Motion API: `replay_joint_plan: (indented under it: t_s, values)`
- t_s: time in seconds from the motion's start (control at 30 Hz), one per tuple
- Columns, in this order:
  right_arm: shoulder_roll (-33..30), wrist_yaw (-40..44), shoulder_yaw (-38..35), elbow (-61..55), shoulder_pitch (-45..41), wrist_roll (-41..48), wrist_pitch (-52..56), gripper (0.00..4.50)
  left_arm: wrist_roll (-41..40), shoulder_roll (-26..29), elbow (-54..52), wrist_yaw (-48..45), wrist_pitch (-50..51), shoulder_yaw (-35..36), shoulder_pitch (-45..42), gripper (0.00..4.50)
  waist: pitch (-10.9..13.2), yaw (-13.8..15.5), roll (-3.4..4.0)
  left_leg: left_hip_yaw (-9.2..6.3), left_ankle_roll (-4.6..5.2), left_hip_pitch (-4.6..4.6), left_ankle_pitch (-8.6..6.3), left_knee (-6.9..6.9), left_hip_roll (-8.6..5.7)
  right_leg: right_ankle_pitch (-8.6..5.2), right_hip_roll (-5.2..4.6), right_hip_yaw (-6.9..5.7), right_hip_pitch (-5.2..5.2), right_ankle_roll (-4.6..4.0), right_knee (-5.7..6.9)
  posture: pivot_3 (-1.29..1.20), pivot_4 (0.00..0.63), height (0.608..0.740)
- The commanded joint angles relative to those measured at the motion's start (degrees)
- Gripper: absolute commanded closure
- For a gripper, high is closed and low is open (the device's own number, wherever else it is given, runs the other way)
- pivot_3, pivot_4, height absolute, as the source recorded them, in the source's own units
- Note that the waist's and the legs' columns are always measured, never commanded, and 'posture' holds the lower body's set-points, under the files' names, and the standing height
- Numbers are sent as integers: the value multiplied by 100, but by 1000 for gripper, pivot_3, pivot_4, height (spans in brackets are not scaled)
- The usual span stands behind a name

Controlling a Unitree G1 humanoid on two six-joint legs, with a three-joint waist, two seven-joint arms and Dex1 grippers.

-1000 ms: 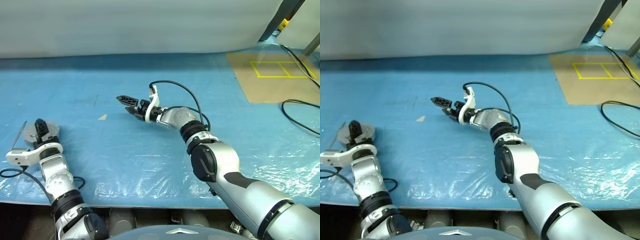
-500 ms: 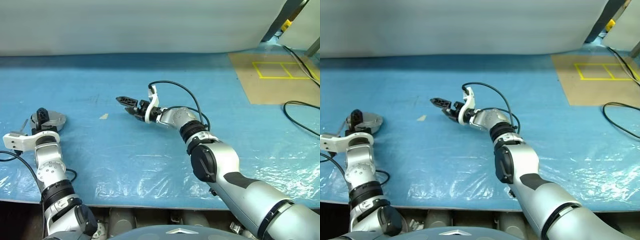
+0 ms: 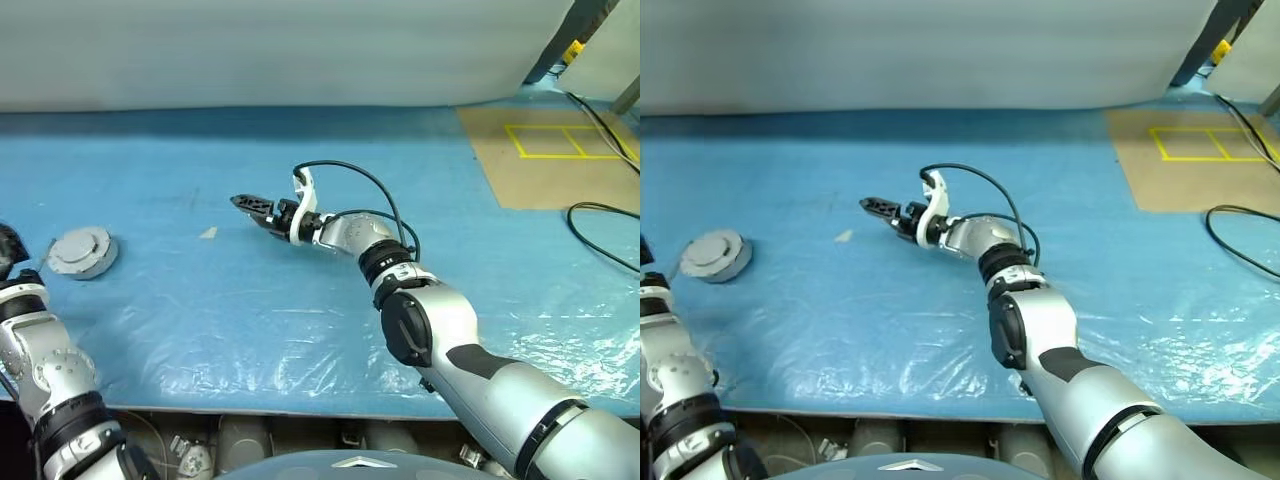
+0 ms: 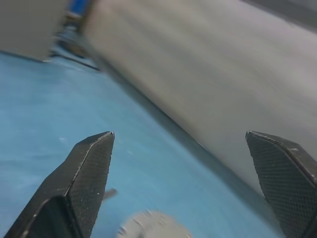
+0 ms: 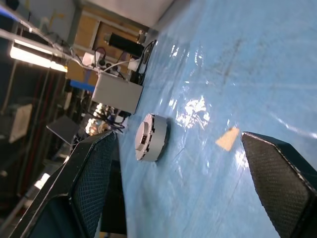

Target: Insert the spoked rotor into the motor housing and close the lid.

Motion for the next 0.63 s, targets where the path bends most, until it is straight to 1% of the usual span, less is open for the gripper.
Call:
replay_joint_plan:
  t_s: [0.03,0.1,0.17,0.23,0.33,0.4,0.47,0.63]
  values:
    - [290,415,897,-1234,732,-613,-875,202,440,196,-806,-1083,333,-1020,562,24,-1,51,-1,1,0,2,0,1,1,0,-2,1,2,0,-1,0,150,740]
    - [120,536,1401,-1992,1183,-909,-1273,202,762,331,-1064,-1580,447,-1624,843,24,-1,62,-2,3,0,5,0,-1,-4,0,-11,1,6,1,-3,0,150,740]
    - [-122,547,1621,-2644,1550,-995,-1301,202,1064,440,-1238,-1958,516,-2188,925,24,1,48,0,4,0,6,0,-3,-4,0,-9,2,4,2,-3,0,150,740]
    - [-417,627,1838,-3291,1953,-1159,-1512,202,1227,474,-1238,-2252,479,-2525,843,24,5,35,6,3,0,11,0,-5,-1,0,-3,4,4,2,-1,0,150,740]
    - [-787,742,1971,-4024,2474,-1238,-1652,101,1534,501,-955,-2508,225,-2727,562,7,7,18,10,5,0,21,0,-6,-6,1,-2,15,6,3,0,0,150,740]
    - [-1040,737,2101,-4316,2787,-1447,-2027,101,1695,535,-727,-2687,91,-2805,327,7,7,22,9,6,0,33,0,-9,-8,1,-1,18,14,3,-1,0,150,740]
    - [-1161,701,2135,-4453,2985,-1511,-2237,101,1760,534,-538,-2789,1,-2809,164,7,7,-16,10,7,0,44,0,-12,-12,1,1,23,21,5,-2,0,150,740]
    - [-1370,777,2185,-4693,3287,-1516,-2330,101,1814,620,-185,-3238,-33,-2885,18,7,7,-130,10,8,-1,42,0,-19,-18,1,2,28,20,5,-1,0,150,740]
